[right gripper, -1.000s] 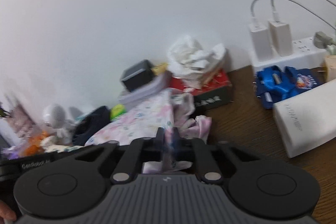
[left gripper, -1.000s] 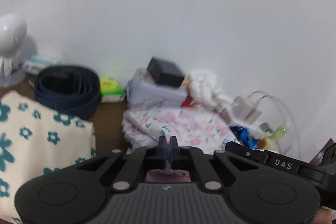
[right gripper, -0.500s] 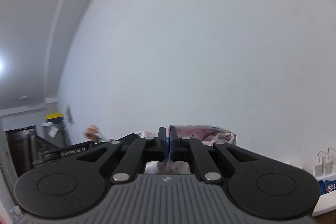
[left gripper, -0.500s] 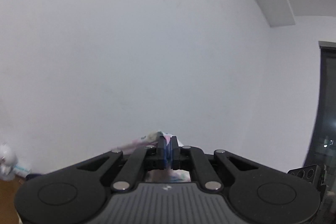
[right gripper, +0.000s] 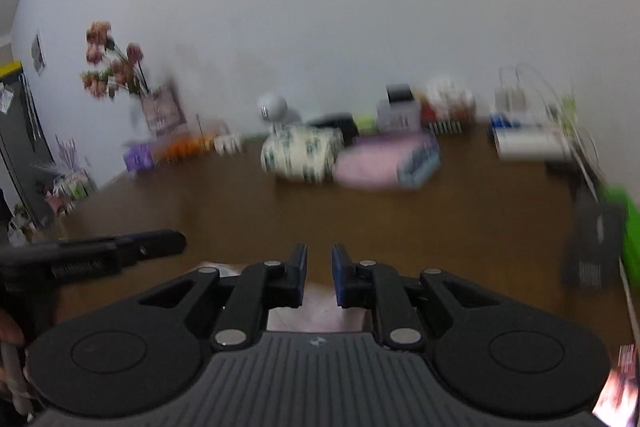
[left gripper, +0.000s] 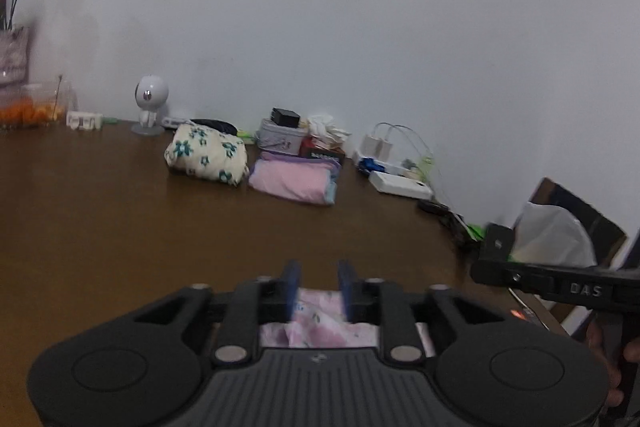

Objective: Fold clothes
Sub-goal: 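Open both grippers and withdraw from the placed bundle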

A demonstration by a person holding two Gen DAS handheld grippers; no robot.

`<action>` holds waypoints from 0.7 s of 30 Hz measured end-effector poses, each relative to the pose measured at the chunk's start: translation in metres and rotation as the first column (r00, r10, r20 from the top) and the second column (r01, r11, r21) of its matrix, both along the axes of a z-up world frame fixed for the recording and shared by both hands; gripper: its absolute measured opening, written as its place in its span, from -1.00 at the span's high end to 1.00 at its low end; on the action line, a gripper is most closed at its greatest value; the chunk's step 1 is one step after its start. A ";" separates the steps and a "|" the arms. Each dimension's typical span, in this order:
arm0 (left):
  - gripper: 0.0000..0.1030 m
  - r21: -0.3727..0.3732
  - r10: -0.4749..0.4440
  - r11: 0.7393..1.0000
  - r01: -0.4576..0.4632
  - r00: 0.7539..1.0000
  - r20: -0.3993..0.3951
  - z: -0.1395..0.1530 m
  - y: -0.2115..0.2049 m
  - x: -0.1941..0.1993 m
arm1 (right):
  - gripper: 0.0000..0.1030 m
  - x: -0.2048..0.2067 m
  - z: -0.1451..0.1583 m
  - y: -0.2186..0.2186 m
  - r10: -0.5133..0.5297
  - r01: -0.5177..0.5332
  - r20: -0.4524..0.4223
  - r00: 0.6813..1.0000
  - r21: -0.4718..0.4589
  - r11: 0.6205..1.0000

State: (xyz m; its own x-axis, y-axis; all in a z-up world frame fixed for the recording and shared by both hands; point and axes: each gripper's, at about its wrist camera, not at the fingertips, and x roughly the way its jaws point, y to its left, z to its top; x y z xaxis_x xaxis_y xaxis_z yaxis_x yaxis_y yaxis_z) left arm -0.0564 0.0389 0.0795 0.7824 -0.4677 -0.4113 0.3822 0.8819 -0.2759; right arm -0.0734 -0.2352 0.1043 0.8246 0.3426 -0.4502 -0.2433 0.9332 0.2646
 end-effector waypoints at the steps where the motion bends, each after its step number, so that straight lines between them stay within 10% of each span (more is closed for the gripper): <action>1: 0.15 -0.006 0.006 1.000 -0.006 1.000 0.001 0.001 0.006 -0.008 | 0.21 -0.015 -0.004 -0.004 0.002 -0.003 0.011 1.000 0.046 0.999; 3: 0.16 -0.015 -0.014 1.000 0.014 0.999 0.033 0.021 0.022 -0.020 | -0.09 -0.041 -0.004 -0.006 0.019 -0.024 0.045 0.999 0.102 0.995; 7: 0.12 -0.063 -0.089 0.992 0.109 0.962 0.258 0.113 0.055 -0.056 | -0.08 -0.097 0.060 -0.030 0.002 -0.025 0.215 0.977 0.108 0.994; 14: 0.14 0.003 -0.081 0.995 0.099 0.801 0.593 0.296 0.080 -0.130 | -0.10 -0.198 0.226 -0.079 -0.093 0.013 0.557 0.825 0.146 0.989; 21: 0.11 0.140 -0.053 0.987 -0.078 0.665 0.745 0.433 0.076 -0.195 | -0.33 -0.244 0.360 -0.055 -0.014 0.070 0.654 0.757 -0.060 0.996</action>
